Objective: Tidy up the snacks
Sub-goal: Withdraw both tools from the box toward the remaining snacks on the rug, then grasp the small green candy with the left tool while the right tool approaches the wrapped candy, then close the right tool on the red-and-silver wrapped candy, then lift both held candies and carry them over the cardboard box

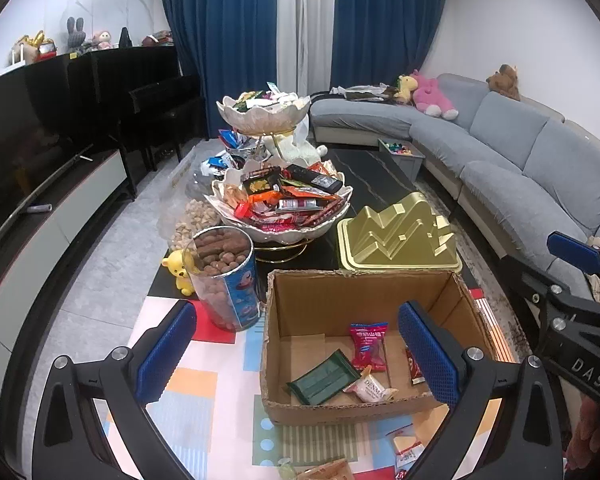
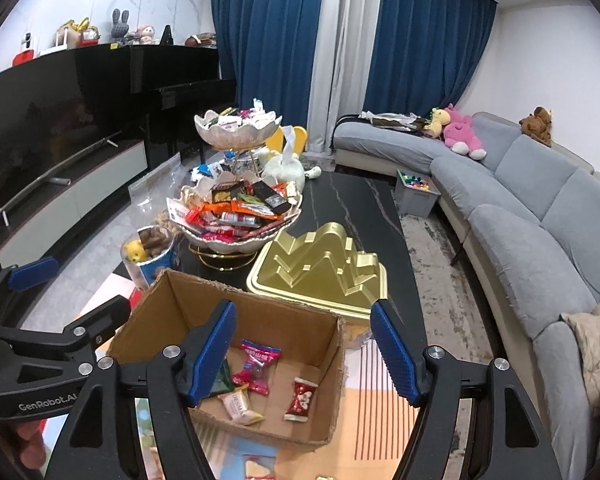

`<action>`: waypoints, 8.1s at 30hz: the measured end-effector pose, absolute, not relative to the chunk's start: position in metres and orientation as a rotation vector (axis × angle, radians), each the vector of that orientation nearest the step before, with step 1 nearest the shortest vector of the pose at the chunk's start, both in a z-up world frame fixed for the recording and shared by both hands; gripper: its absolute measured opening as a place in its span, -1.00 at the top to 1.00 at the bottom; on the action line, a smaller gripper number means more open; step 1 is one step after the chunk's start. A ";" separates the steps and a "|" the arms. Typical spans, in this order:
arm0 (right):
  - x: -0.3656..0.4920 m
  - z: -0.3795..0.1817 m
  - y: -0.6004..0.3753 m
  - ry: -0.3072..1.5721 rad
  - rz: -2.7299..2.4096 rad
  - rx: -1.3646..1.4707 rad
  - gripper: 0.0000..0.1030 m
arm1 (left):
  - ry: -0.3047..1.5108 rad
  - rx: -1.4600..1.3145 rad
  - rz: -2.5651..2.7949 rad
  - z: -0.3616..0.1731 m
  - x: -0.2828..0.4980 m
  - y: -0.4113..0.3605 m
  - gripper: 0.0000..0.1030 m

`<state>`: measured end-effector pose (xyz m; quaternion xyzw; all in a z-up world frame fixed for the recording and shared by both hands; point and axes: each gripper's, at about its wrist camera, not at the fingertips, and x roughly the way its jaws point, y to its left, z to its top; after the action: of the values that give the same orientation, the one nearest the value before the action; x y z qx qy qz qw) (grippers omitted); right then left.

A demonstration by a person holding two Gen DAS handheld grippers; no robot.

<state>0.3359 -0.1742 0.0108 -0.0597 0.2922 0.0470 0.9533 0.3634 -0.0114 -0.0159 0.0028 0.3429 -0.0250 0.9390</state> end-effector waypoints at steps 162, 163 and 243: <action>0.228 -0.226 -0.154 0.865 0.090 -0.049 0.86 | 0.904 0.009 0.009 -0.236 0.211 0.017 0.43; 0.228 -0.226 -0.153 0.867 0.092 -0.054 0.83 | 0.904 0.010 0.009 -0.236 0.211 0.017 0.43; 0.172 -0.109 -0.152 0.632 0.168 -0.036 0.40 | 0.695 0.021 0.041 -0.124 0.171 0.011 0.43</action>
<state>0.1723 -0.1525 -0.1088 -0.0175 0.3105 0.0823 0.9468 0.1706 0.0110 -0.1235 0.0100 0.3404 0.0200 0.9400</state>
